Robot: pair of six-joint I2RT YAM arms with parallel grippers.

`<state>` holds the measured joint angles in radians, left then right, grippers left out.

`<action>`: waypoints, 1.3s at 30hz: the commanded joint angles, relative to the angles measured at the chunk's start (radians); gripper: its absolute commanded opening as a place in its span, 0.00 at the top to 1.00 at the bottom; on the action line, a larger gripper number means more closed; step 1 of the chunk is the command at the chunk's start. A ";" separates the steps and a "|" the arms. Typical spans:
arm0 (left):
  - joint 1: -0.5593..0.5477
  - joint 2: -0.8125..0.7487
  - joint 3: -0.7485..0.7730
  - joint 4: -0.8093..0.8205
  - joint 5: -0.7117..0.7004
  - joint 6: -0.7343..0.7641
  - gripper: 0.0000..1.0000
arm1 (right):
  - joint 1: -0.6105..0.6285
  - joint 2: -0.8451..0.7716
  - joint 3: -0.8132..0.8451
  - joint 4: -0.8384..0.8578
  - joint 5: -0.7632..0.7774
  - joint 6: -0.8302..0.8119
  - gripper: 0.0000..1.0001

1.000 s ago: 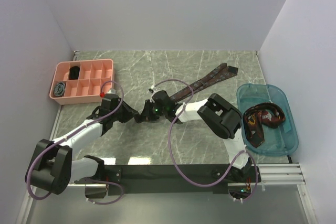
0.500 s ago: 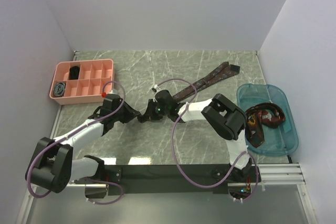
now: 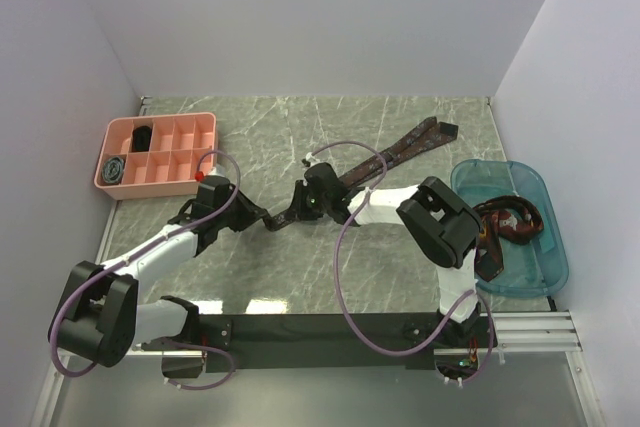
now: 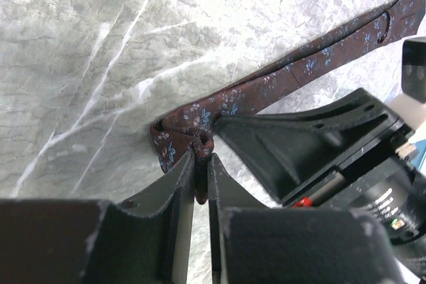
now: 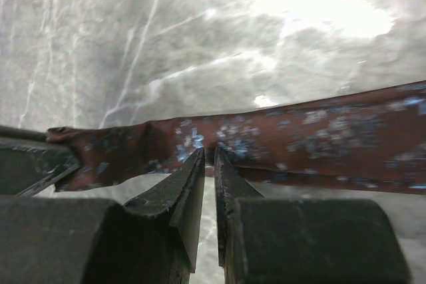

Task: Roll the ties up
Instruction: Roll the tie

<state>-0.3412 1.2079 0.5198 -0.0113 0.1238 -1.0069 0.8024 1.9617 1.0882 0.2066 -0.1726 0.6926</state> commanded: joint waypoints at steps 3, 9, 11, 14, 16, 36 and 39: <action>-0.007 -0.005 0.039 0.014 -0.015 0.025 0.83 | -0.011 -0.023 0.027 -0.004 0.007 -0.024 0.82; -0.018 0.024 0.060 0.014 -0.001 0.036 0.82 | -0.011 -0.010 -0.002 0.008 0.004 0.001 0.82; -0.027 0.051 0.071 0.014 0.005 0.044 0.82 | -0.011 -0.027 -0.020 0.019 0.002 -0.001 0.82; -0.045 0.093 0.098 0.014 0.013 0.051 0.80 | -0.011 -0.061 -0.040 0.028 0.008 -0.018 0.82; -0.058 0.117 0.106 0.017 0.010 0.054 0.78 | -0.012 -0.082 -0.047 0.028 0.019 -0.030 0.81; -0.111 0.237 0.117 0.097 -0.055 0.011 0.58 | -0.025 -0.146 -0.132 0.163 -0.025 -0.061 0.54; -0.116 0.234 0.106 0.106 -0.076 -0.013 0.58 | -0.025 -0.135 -0.128 0.174 -0.047 -0.065 0.54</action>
<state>-0.4488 1.4380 0.6071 0.0498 0.0891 -0.9943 0.7845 1.8515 0.9630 0.3206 -0.2001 0.6476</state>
